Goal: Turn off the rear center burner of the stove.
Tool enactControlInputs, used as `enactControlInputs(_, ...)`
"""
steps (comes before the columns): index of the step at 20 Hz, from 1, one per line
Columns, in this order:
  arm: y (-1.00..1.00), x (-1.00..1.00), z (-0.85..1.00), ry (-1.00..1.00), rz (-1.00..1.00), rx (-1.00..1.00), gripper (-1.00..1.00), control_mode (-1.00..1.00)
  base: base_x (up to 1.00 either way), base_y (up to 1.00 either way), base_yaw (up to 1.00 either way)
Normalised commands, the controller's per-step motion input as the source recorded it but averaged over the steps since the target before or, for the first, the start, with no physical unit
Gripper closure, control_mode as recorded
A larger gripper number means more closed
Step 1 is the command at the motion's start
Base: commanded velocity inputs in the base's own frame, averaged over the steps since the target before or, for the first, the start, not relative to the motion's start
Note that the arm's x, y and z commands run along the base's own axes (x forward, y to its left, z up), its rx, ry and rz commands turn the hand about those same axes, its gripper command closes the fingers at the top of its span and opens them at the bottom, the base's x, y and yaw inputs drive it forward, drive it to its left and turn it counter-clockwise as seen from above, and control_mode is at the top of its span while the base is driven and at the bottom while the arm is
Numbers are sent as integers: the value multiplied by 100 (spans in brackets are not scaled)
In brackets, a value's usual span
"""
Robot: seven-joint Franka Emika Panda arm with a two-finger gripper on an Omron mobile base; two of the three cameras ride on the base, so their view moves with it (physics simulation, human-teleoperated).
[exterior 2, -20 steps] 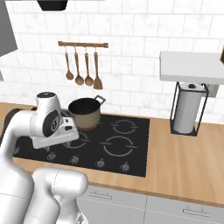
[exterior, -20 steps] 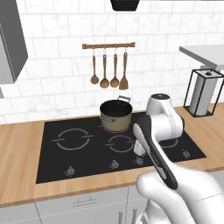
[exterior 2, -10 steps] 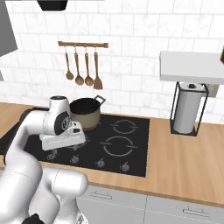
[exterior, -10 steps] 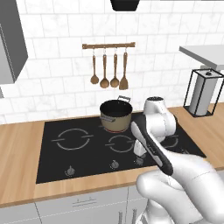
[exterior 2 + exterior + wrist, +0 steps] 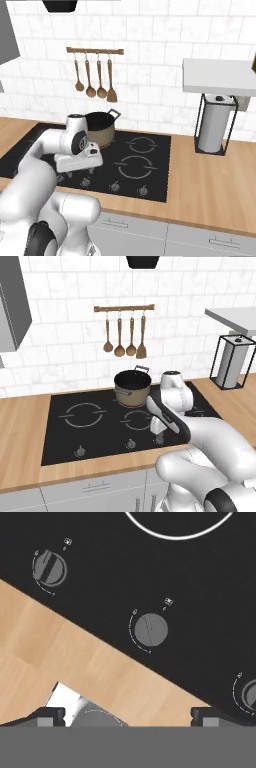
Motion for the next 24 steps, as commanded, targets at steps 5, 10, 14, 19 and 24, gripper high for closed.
enactControlInputs(5,0,23,-37,0,0,0,-100,-100,0,0,0)
enactControlInputs(10,0,21,-39,0,0,0,-100,-100,0,0,0)
enactControlInputs(14,0,12,-39,0,0,0,-100,-100,0,0,0)
enactControlInputs(19,0,5,-35,0,0,0,-100,-100,0,0,0)
enactControlInputs(24,0,2,-19,0,0,1,-100,-100,0,0,0)
